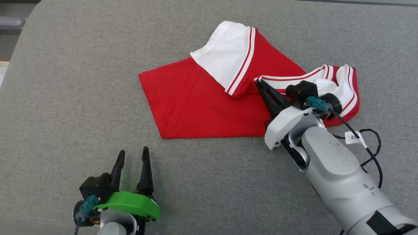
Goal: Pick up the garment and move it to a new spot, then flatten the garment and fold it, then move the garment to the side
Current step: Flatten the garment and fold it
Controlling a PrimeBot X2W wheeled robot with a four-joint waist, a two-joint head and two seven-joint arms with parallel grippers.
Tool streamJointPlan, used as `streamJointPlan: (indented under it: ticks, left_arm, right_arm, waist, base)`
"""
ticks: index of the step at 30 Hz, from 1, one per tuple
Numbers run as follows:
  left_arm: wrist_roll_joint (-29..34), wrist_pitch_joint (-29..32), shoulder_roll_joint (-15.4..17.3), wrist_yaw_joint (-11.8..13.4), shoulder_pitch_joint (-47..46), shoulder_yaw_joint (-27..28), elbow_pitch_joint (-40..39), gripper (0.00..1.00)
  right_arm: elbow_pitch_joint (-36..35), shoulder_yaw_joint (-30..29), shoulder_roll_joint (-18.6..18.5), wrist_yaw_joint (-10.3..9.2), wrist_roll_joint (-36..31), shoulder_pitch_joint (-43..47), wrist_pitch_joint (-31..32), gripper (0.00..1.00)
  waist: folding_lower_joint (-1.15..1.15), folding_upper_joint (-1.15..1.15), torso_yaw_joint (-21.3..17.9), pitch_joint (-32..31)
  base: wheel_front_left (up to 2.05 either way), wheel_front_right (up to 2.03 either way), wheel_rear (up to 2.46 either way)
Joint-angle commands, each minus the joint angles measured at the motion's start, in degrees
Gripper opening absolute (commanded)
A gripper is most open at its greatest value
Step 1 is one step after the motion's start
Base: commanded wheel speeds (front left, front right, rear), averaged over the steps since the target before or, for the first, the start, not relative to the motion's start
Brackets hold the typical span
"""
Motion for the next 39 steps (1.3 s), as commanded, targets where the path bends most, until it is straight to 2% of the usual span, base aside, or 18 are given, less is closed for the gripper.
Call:
streamJointPlan:
  ticks: [1,4,7,15,18,25,26,27,28,34,39]
  left_arm:
    - [-0.39,-0.01,0.13,0.39,-1.06,-0.03,-0.1,1.0]
    - [-0.66,-0.01,0.13,0.41,-1.33,-0.6,-0.18,1.0]
    - [-1.02,-0.01,0.14,0.31,-1.76,-1.48,-0.28,1.0]
    - [-2.57,-0.01,0.13,0.47,-2.64,-5.04,-0.57,1.0]
    - [-3.24,-0.01,0.13,0.71,-3.22,-6.56,-0.81,1.0]
    - [-3.82,-0.01,0.14,1.38,-4.8,-8.09,-1.38,1.0]
    - [-3.71,-0.01,0.14,1.48,-5.1,-8.11,-1.31,1.0]
    - [-3.51,-0.01,0.14,1.5,-5.35,-8.07,-1.26,1.0]
    - [-3.36,-0.01,0.13,1.56,-5.59,-7.91,-1.23,1.0]
    - [-2.87,0.0,0.14,1.67,-6.61,-7.46,-1.21,1.0]
    - [-1.97,0.0,0.13,1.47,-6.35,-6.49,-0.74,1.0]
  right_arm:
    - [-0.92,-0.52,-0.24,-0.09,-0.67,-1.16,-0.1,0.0]
    - [-1.79,-3.53,-0.47,-0.09,-2.6,-4.7,-0.1,0.0]
    - [-0.92,-6.83,-2.23,-0.1,-5.45,-8.9,-0.09,0.0]
    - [9.53,-16.4,-11.01,-0.09,-15.76,-20.78,-0.04,0.0]
    - [13.24,-21.68,-14.79,-0.1,-20.03,-24.32,0.28,0.0]
    - [14.93,-33.65,-18.76,-0.1,-29.34,-28.29,0.15,0.0]
    - [15.06,-35.33,-19.24,-0.1,-31.0,-28.38,0.61,0.26]
    - [15.32,-36.85,-19.43,-0.1,-32.26,-28.34,1.38,0.67]
    - [15.4,-38.89,-19.21,-0.1,-33.11,-28.25,1.61,1.0]
    - [13.59,-45.81,-15.54,-0.09,-37.23,-25.86,0.28,1.0]
    - [9.04,-45.17,-11.06,-0.1,-35.29,-22.72,-0.14,1.0]
  waist:
    - [0.0,0.0,0.06,0.21]
    - [0.0,0.0,0.31,0.82]
    - [0.0,0.0,1.03,1.51]
    - [0.0,0.0,4.57,4.21]
    - [0.0,0.0,5.85,5.74]
    - [0.0,0.0,6.18,8.66]
    - [0.0,0.0,5.98,8.88]
    - [0.0,0.0,5.79,9.04]
    - [0.0,0.0,5.46,9.21]
    - [0.0,0.0,2.98,9.08]
    - [0.0,0.0,0.22,7.9]
  base:
    - [0.0,0.0,0.0]
    - [0.0,0.0,0.0]
    - [0.0,0.0,0.0]
    - [0.0,0.0,0.0]
    - [0.0,0.0,0.0]
    - [0.0,0.0,0.0]
    - [0.0,0.0,0.0]
    - [0.0,0.0,0.0]
    - [0.0,0.0,0.0]
    - [0.0,0.0,0.0]
    - [0.0,0.0,0.0]
